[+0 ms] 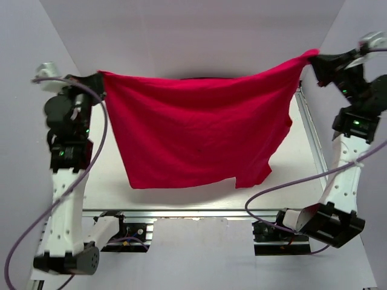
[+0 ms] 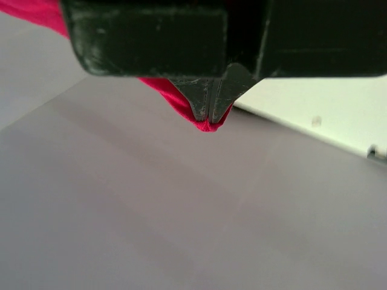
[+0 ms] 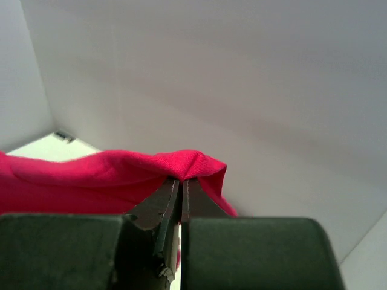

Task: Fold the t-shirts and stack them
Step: Flatten out the tshirt

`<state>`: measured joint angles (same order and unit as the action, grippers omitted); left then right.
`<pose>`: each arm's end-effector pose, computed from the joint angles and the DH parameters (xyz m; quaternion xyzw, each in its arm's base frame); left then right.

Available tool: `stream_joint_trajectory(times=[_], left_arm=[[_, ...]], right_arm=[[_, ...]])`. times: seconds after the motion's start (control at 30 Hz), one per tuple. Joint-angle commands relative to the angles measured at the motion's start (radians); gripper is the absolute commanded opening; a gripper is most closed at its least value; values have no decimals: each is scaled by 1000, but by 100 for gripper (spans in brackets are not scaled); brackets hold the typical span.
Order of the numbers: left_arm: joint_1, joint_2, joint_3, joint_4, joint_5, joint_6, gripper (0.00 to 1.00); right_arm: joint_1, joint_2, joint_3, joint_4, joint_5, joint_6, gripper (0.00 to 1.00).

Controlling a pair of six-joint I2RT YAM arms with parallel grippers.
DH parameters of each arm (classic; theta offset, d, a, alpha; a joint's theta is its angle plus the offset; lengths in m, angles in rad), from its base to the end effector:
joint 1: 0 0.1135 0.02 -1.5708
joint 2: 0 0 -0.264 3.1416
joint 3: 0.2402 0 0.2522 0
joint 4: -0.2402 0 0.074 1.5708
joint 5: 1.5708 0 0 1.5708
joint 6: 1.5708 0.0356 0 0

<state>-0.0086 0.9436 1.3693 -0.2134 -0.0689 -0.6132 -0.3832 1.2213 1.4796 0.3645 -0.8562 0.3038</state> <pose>0.1705 0.0010 0.5061 -0.2125 0.5914 -0.2173 0.7469 0.2235 -0.0611 0.5389 -0.2079 0.5154 0.1572 0.8163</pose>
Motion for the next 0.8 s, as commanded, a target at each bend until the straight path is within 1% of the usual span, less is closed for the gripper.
stream_joint_trajectory(times=[0.0, 0.03, 0.07, 0.1, 0.17, 0.2, 0.23, 0.27, 0.3, 0.33, 0.37, 0.47, 0.5, 0.53, 0.6, 0.63, 0.77], left_arm=[[7, 64, -84, 78, 50, -56, 0], [6, 98, -132, 94, 53, -60, 0], [7, 113, -159, 129, 50, -65, 0], [7, 132, -183, 149, 46, -59, 0], [7, 191, -257, 192, 32, -59, 0], [7, 213, -281, 259, 31, -54, 0], [7, 237, -306, 288, 31, -57, 0], [7, 295, -343, 349, 35, -57, 0], [7, 329, -354, 374, 40, -57, 0], [7, 365, -360, 396, 40, -57, 0], [7, 433, -372, 443, 41, -56, 0], [7, 538, -352, 482, 12, -59, 0], [7, 601, -352, 508, 6, -45, 0], [7, 630, -351, 531, 1, -43, 0], [6, 691, -319, 566, -8, -37, 0], [7, 746, -303, 575, -11, -27, 0], [7, 865, -231, 629, -20, -22, 0]], right_arm=[[99, 23, -90, -59, 61, -133, 0], [124, 39, -116, -68, 100, -202, 0], [145, 52, -163, -73, 121, -225, 0], [182, 66, -182, -70, 140, -244, 0], [216, 128, -212, -67, 192, -291, 0], [236, 153, -220, -58, 209, -295, 0], [244, 211, -223, -32, 230, -296, 0], [257, 243, -222, -23, 244, -298, 0], [263, 274, -220, -12, 259, -298, 0], [270, 340, -220, 11, 285, -304, 0], [274, 374, -217, 25, 298, -336, 0], [294, 512, -179, 44, 358, -356, 0], [296, 547, -156, 39, 365, -362, 0], [296, 616, -106, 33, 387, -367, 0], [299, 681, -49, 8, 411, -368, 0], [299, 736, 2, 4, 436, -368, 0], [308, 829, 88, 4, 476, -377, 0]])
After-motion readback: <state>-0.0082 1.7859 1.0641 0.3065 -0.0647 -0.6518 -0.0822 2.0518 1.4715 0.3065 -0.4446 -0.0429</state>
